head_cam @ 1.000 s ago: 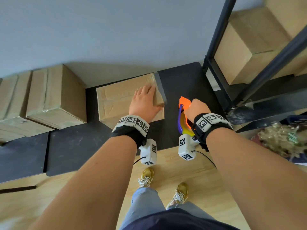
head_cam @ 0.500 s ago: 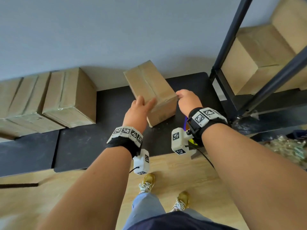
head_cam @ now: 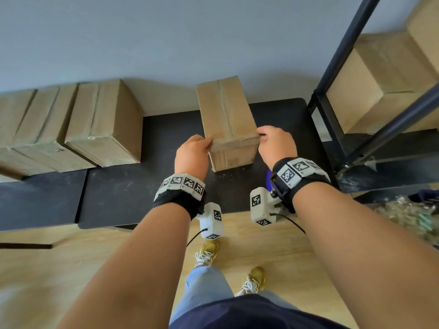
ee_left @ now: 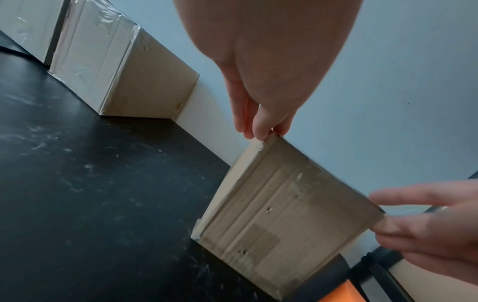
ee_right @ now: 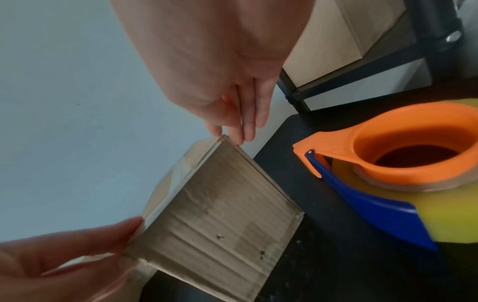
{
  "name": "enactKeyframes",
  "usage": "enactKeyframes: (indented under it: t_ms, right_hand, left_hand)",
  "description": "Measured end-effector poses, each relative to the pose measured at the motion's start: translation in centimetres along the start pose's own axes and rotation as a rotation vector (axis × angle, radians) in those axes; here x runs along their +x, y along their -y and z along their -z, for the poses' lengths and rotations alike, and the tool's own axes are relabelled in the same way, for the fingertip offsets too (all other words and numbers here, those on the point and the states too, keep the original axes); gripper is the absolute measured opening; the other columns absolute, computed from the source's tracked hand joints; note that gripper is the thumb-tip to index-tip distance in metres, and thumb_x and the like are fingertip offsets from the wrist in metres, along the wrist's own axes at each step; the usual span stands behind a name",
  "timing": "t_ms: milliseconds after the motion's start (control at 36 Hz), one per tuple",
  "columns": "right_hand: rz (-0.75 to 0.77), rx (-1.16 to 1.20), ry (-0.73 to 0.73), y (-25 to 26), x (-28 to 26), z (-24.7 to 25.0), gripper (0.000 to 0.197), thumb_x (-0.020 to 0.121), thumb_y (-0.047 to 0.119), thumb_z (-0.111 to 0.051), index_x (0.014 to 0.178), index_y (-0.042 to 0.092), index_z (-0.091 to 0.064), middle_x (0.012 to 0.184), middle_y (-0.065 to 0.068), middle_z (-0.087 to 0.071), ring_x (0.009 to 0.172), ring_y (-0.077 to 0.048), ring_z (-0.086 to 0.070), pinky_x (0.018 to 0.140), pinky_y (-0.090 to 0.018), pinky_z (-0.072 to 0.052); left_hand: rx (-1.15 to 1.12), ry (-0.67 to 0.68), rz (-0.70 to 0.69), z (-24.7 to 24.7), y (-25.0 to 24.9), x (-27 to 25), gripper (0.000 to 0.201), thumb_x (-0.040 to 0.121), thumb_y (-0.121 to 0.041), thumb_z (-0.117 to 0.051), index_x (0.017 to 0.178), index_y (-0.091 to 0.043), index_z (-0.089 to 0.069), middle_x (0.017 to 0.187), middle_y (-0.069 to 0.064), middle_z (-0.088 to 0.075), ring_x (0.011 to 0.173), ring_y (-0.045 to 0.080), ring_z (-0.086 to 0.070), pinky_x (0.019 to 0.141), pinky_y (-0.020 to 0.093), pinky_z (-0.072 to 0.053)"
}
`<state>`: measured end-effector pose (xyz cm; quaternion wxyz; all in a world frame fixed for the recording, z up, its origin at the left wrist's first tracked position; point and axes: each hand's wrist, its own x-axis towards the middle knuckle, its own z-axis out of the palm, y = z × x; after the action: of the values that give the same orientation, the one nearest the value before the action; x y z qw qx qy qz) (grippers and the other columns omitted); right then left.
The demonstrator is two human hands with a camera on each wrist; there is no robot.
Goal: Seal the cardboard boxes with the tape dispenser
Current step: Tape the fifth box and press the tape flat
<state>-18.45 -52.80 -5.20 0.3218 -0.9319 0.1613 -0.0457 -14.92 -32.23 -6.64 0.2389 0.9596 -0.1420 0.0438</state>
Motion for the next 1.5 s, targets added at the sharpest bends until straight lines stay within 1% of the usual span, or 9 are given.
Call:
enactKeyframes:
  t_ms: [111, 194, 278, 500, 667, 889, 1167, 1278, 1500]
  right_hand:
    - [0.106, -0.032, 0.055, -0.4, -0.4, 0.5, 0.045, 0.092, -0.001, -0.045, 0.127, 0.018, -0.066, 0.114, -0.006, -0.072, 0.108, -0.024, -0.065, 0.094, -0.04, -0.052]
    - [0.166, -0.08, 0.039, -0.5, -0.4, 0.5, 0.04, 0.093, 0.001, -0.045, 0.119, 0.018, -0.07, 0.11, -0.005, -0.073, 0.102, -0.025, -0.066, 0.09, -0.039, -0.053]
    - [0.179, -0.113, 0.03, -0.5, -0.4, 0.4, 0.034, 0.093, 0.002, -0.049, 0.113, 0.019, -0.07, 0.097, -0.003, -0.072, 0.09, -0.024, -0.066, 0.081, -0.037, -0.054]
    - [0.233, -0.161, 0.033, -0.8, -0.5, 0.0, 0.024, 0.091, 0.002, -0.057, 0.109, 0.017, -0.064, 0.087, -0.002, -0.064, 0.081, -0.022, -0.06, 0.073, -0.037, -0.052]
    - [0.251, -0.192, -0.009, -1.1, -0.7, -1.0, 0.017, 0.091, 0.002, -0.052, 0.099, 0.016, -0.059, 0.081, 0.006, -0.052, 0.076, -0.02, -0.056, 0.068, -0.036, -0.05]
    - [0.198, -0.168, -0.077, -0.8, 0.0, -2.0, 0.02, 0.09, -0.002, -0.049, 0.098, 0.011, -0.062, 0.08, 0.003, -0.052, 0.072, -0.02, -0.053, 0.062, -0.029, -0.037]
    - [0.096, -0.09, 0.022, -0.2, -0.3, -1.0, 0.013, 0.087, 0.023, -0.051, 0.094, 0.021, -0.063, 0.079, 0.003, -0.063, 0.075, -0.02, -0.06, 0.067, -0.033, -0.052]
    - [0.138, -0.15, 0.049, 0.0, 0.0, -0.6, 0.009, 0.091, 0.029, -0.06, 0.088, 0.021, -0.06, 0.076, 0.004, -0.062, 0.072, -0.019, -0.06, 0.061, -0.028, -0.044]
    - [0.255, -0.276, 0.014, 0.2, 0.2, -0.8, 0.022, 0.094, 0.025, -0.063, 0.081, 0.014, -0.048, 0.073, -0.002, -0.053, 0.067, -0.022, -0.053, 0.058, -0.032, -0.04]
  left_hand:
    - [0.039, 0.08, 0.004, 0.2, 0.9, 0.9, 0.041, 0.096, -0.007, -0.048, 0.132, -0.023, -0.057, 0.116, 0.0, -0.061, 0.103, 0.022, -0.059, 0.092, 0.033, -0.048]
    - [0.129, 0.223, 0.057, 0.6, 1.2, 2.0, 0.041, 0.098, -0.012, -0.048, 0.136, -0.026, -0.052, 0.122, 0.0, -0.059, 0.11, 0.024, -0.057, 0.096, 0.035, -0.047]
    - [0.098, 0.201, 0.082, 0.7, 1.0, 2.5, 0.031, 0.1, -0.021, -0.044, 0.126, -0.023, -0.061, 0.12, 0.004, -0.063, 0.111, 0.025, -0.058, 0.095, 0.036, -0.046]
    - [0.263, 0.32, 0.07, 1.3, 0.3, 2.5, 0.042, 0.104, -0.029, -0.033, 0.145, -0.022, -0.039, 0.12, 0.006, -0.058, 0.109, 0.026, -0.056, 0.09, 0.031, -0.045]
    - [0.152, 0.099, 0.022, -0.1, 0.4, 0.6, 0.041, 0.1, -0.014, -0.043, 0.138, -0.025, -0.05, 0.096, 0.004, -0.059, 0.085, 0.022, -0.058, 0.073, 0.029, -0.045]
    - [0.268, 0.108, -0.027, -0.5, -0.5, 0.1, 0.056, 0.092, -0.003, -0.049, 0.145, -0.017, -0.037, 0.088, 0.0, -0.04, 0.072, 0.018, -0.04, 0.063, 0.029, -0.033]
    - [0.0, 0.023, 0.088, -0.3, -1.1, -0.5, 0.043, 0.097, -0.027, -0.038, 0.138, -0.02, -0.05, 0.088, -0.001, -0.054, 0.076, 0.015, -0.052, 0.068, 0.031, -0.05]
    - [0.08, 0.036, 0.027, -0.2, -0.5, -0.2, 0.042, 0.099, -0.041, -0.043, 0.134, -0.02, -0.054, 0.086, -0.002, -0.055, 0.076, 0.017, -0.056, 0.07, 0.034, -0.052]
    - [0.31, 0.16, 0.009, -0.2, -0.8, 1.2, 0.037, 0.104, -0.036, -0.032, 0.127, -0.015, -0.051, 0.086, 0.0, -0.047, 0.074, 0.02, -0.051, 0.064, 0.033, -0.045]
